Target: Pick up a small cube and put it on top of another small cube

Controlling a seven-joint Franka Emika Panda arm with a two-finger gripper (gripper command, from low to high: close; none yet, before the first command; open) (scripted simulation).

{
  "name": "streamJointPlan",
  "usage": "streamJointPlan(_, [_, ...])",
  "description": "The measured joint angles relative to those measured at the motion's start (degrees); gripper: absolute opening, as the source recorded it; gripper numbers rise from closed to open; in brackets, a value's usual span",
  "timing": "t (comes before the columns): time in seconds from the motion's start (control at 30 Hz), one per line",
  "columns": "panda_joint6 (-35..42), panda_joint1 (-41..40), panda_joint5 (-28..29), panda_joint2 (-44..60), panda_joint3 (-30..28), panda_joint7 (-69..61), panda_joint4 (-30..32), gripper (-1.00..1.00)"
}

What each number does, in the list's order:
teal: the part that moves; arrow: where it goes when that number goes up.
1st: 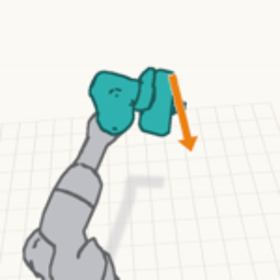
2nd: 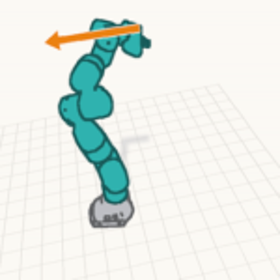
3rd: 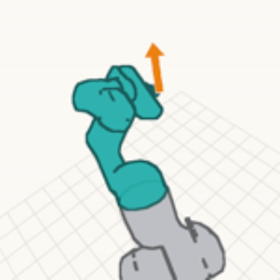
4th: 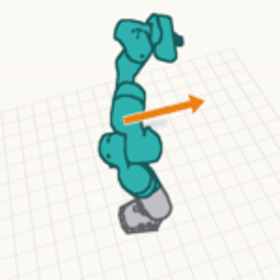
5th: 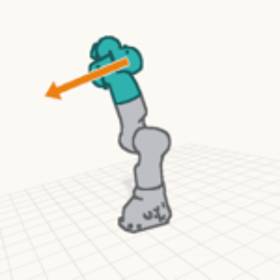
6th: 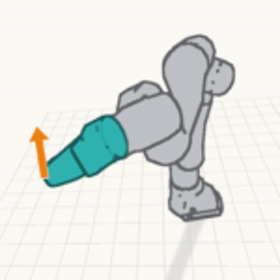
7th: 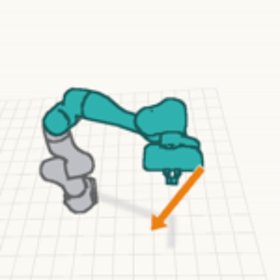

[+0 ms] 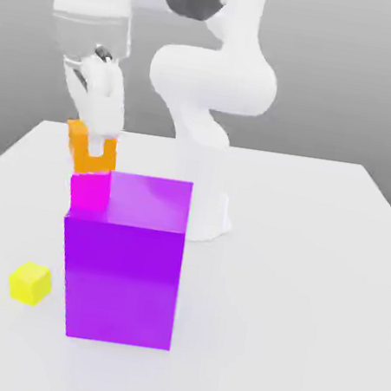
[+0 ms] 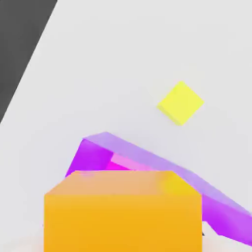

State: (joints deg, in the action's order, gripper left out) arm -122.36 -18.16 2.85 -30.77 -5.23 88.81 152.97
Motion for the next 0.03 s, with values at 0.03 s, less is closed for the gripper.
streamJointPlan(0.03, [0.0,0.0,0.0,0.0,0.0,0.0,0.0,1.0])
